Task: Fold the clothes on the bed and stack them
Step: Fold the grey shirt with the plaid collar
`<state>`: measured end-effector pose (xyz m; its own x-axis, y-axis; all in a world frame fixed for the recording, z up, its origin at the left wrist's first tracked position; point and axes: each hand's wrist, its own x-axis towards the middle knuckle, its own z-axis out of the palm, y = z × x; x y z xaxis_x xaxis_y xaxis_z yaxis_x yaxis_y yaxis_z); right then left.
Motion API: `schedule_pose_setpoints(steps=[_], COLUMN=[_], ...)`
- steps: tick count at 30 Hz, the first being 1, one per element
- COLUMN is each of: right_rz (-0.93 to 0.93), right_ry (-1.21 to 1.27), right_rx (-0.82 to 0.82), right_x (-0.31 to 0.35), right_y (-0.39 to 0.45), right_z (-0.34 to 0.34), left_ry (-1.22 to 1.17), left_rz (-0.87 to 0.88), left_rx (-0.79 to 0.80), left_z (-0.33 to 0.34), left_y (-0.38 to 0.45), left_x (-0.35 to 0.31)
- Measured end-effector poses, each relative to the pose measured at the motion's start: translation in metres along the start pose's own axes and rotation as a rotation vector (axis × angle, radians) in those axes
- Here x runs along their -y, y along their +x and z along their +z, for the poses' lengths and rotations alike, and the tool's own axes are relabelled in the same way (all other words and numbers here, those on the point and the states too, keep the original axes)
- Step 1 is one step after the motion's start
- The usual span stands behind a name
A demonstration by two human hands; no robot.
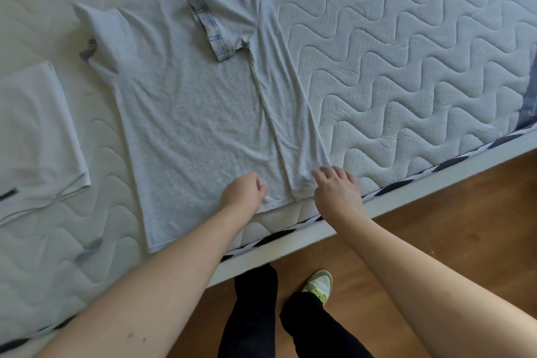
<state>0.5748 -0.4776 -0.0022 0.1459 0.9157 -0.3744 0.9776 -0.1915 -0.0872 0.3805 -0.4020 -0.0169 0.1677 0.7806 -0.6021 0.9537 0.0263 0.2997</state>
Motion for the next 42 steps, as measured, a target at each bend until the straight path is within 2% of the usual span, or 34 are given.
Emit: schedule_pose_setpoints(steps=[9,14,23,31,33,37,39,42], right_rz=[-0.184,-0.235,-0.251,-0.392,-0.438,-0.494,-0.493,-0.48], right_ry=[0.026,0.014,0.068,0.016,-0.01,-0.006,0.012,0.052], right_rx=[0.076,0.076,0.114,0.145,0.166,0.217,0.229,0.243], right_x=[0.081,0.125,0.203,0.243,0.25,0.263,0.267,0.274], right_y=[0.04,0.073,0.148,0.211,0.228,0.26,0.272,0.286], right_z=[-0.021,-0.037,-0.077,-0.074,-0.073,-0.07,-0.069,-0.07], left_ry=[-0.212,-0.306,-0.284,-0.436,-0.612,-1.557,-1.718,-1.685], left_rz=[0.133,0.078,0.023,-0.189,-0.268,-0.371,-0.383,-0.379], left_rx=[-0.246,-0.453,-0.477,-0.469,-0.451,-0.485,-0.44,-0.369], left_z=[-0.051,-0.093,-0.151,-0.204,-0.222,-0.26,-0.277,-0.295], left_y=[0.006,0.023,0.066,0.156,0.181,0.222,0.234,0.247], left_x=[0.088,0.141,0.198,0.229,0.234,0.235,0.238,0.24])
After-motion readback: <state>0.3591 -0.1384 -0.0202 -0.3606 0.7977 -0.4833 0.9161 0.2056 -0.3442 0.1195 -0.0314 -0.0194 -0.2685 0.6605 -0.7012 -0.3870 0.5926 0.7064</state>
